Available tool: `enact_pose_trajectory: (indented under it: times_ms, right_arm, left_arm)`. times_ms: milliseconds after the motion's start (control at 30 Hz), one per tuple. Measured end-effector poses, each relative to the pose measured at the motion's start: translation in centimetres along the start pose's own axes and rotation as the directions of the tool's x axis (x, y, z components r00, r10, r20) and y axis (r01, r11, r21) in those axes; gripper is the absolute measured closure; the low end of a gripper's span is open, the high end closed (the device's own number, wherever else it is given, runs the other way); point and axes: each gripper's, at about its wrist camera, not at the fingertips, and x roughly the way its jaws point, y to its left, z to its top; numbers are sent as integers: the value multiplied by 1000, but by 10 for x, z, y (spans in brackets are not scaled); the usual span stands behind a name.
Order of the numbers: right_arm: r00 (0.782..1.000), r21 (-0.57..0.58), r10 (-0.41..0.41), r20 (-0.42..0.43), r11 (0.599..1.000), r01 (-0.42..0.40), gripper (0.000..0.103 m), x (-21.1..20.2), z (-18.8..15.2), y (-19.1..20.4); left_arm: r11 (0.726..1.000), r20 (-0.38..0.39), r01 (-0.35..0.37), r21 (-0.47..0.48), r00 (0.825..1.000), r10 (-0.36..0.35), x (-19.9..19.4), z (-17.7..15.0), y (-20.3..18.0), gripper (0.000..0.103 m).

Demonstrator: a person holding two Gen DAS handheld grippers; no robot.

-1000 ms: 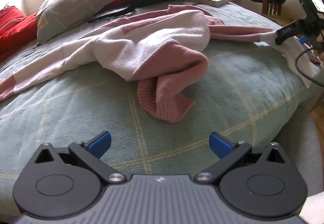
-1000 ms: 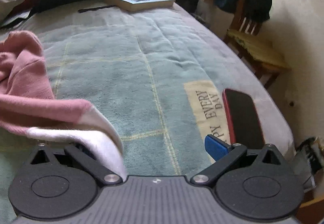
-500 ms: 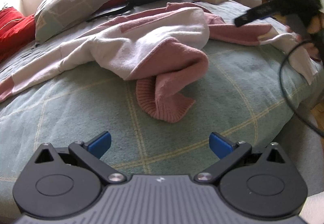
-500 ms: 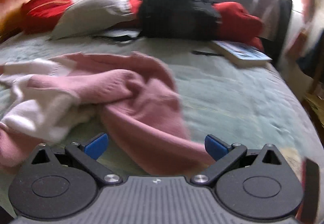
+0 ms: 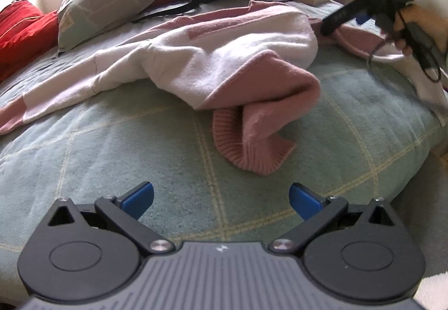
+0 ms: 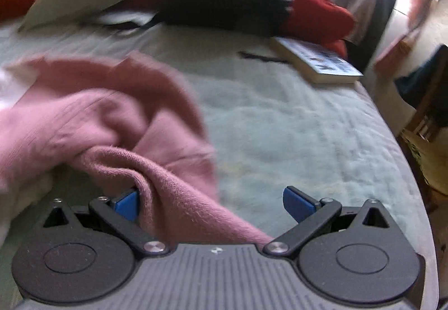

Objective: Fold clothes
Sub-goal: 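Pull the held sleeve outward from the sweater body with the right gripper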

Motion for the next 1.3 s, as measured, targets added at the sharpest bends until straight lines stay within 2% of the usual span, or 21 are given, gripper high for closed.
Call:
enact_pose_trajectory:
  times_ms: [300, 367, 433, 600, 733, 867, 933, 1000, 1100, 1133, 1300]
  right_arm:
    - [989, 78, -151, 2, 986, 150, 0, 25, 26, -58]
    - [978, 119, -208, 6, 971, 206, 0, 31, 29, -71]
    - [975, 181, -222, -9, 959, 219, 0, 34, 28, -85]
    - [985, 194, -169, -28, 966, 172, 0, 27, 10, -90]
    - [998, 185, -57, -22, 981, 60, 0, 5, -6, -86]
    - [998, 208, 69, -8, 976, -66, 0, -22, -19, -87]
    - [982, 243, 186, 13, 952, -184, 0, -33, -25, -92]
    - [951, 288, 309, 19, 909, -301, 0, -38, -31, -94]
    - [905, 328, 425, 4, 855, -402, 0, -36, -42, -87]
    - [903, 336, 430, -1, 851, -404, 0, -35, -44, -88]
    - [938, 359, 347, -21, 878, -317, 0, -32, -55, -101]
  left_arm:
    - [1000, -17, 2, -3, 1000, -2, 7, 1, 3, 1]
    - [1000, -20, -1, -7, 1000, 1, 9, 1, 4, 1]
    - [1000, -21, -4, -7, 1000, 4, 9, 1, 4, 1]
    - [1000, -22, -3, -1, 1000, 3, 9, 1, 1, 1]
    - [1000, -21, 6, 13, 1000, -6, 8, 1, -2, 1]
    - [1000, -19, 12, 26, 1000, -12, 5, 1, -7, 1]
    - [999, -18, 15, 32, 1000, -14, 4, 1, -10, 1]
    - [999, -18, 17, 40, 1000, -16, 3, 1, -13, 1]
    - [999, -18, 18, 47, 1000, -17, 3, 1, -16, 1]
    - [999, -18, 19, 49, 1000, -18, 2, 1, -17, 1]
    - [998, -18, 21, 61, 1000, -20, 1, 2, -21, 1]
